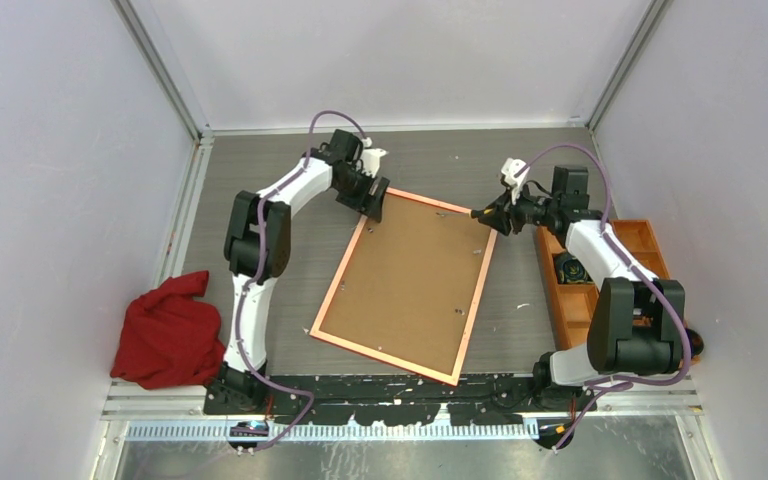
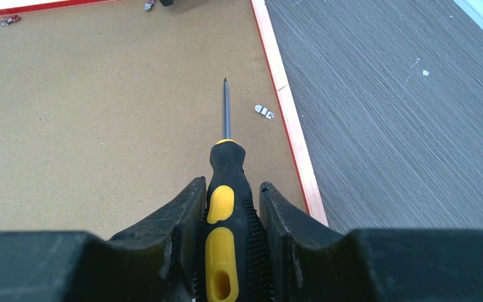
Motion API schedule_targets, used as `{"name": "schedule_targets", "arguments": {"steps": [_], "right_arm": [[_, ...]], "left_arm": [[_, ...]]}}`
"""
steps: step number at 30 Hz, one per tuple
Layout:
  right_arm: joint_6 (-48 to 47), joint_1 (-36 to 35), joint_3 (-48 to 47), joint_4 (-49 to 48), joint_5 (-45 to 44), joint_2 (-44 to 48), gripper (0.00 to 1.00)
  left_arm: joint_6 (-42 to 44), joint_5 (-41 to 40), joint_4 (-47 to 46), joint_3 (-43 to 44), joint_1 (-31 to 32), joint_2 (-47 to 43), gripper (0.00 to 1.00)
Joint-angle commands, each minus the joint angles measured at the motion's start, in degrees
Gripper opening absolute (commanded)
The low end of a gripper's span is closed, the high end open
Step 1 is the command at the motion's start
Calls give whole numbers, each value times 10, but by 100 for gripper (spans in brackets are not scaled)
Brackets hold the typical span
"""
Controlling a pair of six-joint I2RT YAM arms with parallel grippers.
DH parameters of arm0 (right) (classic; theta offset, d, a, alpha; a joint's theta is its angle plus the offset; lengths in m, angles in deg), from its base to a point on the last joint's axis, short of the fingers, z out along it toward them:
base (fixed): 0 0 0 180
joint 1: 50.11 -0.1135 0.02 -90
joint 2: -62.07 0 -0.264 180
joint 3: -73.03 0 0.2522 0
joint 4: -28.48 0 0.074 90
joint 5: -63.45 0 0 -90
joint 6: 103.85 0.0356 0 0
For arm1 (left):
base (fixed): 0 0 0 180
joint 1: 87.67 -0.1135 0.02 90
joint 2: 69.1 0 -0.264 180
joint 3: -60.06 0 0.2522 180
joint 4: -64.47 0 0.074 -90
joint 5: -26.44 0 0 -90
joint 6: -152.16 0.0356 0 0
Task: Take the photo out of the frame
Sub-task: Release the photo frame item from the photo frame, then adjust the photo frame at the center of the board.
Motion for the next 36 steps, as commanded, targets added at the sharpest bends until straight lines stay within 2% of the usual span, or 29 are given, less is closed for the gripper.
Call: {"name": "schedule_targets", "arguments": {"steps": [1, 7, 13, 23, 32, 36], "right_arm": [[14, 6, -21, -25, 27, 29, 1], [34, 10, -19, -41, 40, 42, 1], [51, 10, -17, -52, 49, 50, 1], [73, 15, -9, -67, 55, 70, 1], [72, 16, -8, -70, 54, 66, 1], [71, 17, -7, -70, 53, 68, 1]], "left_arm": [[14, -4, 17, -21, -13, -87, 73], [64, -38, 53, -125, -20, -172, 73], [44, -34, 54, -222, -20, -207, 71], [3, -31, 41, -215, -15, -166, 59], [-4, -25, 43, -226, 0, -153, 56], [-2, -32, 44, -228, 5, -151, 49]]}}
